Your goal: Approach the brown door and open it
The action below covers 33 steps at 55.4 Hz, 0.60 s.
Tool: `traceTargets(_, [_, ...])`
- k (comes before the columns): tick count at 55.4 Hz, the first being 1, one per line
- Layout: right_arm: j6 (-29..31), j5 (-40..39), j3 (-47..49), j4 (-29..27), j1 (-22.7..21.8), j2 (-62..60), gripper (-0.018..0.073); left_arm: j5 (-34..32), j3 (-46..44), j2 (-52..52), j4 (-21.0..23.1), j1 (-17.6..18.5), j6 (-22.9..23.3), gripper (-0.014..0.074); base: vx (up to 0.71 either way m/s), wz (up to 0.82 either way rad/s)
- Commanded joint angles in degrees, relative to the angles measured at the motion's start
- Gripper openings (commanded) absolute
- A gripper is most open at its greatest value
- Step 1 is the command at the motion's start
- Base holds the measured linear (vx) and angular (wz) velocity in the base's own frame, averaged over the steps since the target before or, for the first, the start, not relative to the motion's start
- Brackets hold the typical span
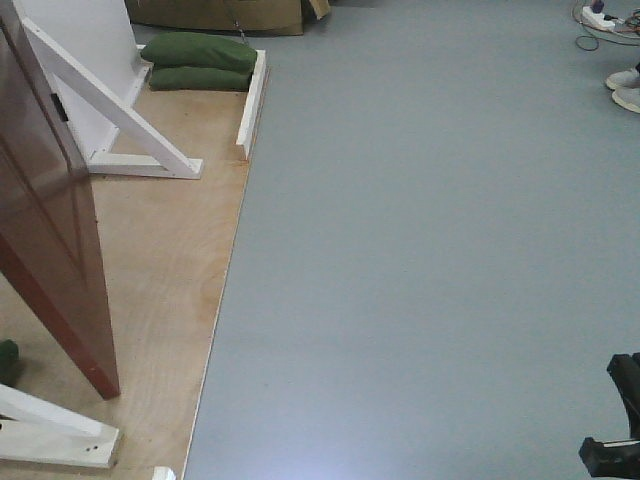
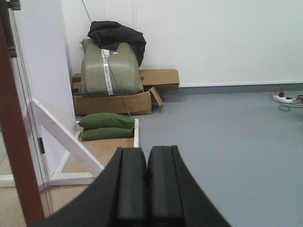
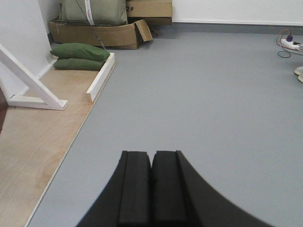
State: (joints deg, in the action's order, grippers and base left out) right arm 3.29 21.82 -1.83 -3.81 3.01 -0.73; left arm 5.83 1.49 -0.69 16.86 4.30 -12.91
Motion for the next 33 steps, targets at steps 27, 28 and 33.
traceTargets(27, [0.45, -4.4, -0.25, 0.23, 0.08, -0.32, 0.0, -4.42, -0.93, -0.64, 0.32, -0.06, 0.11, 0.0146, 0.37, 0.01])
traceTargets(28, [0.45, -4.4, -0.25, 0.23, 0.08, -0.32, 0.0, -4.42, -0.93, -0.64, 0.32, -0.06, 0.11, 0.0146, 0.36, -0.01])
traceTargets(33, [0.45, -4.4, -0.25, 0.23, 0.08, -0.32, 0.0, -4.42, -0.93, -0.64, 0.32, -0.06, 0.11, 0.0146, 0.36, 0.0])
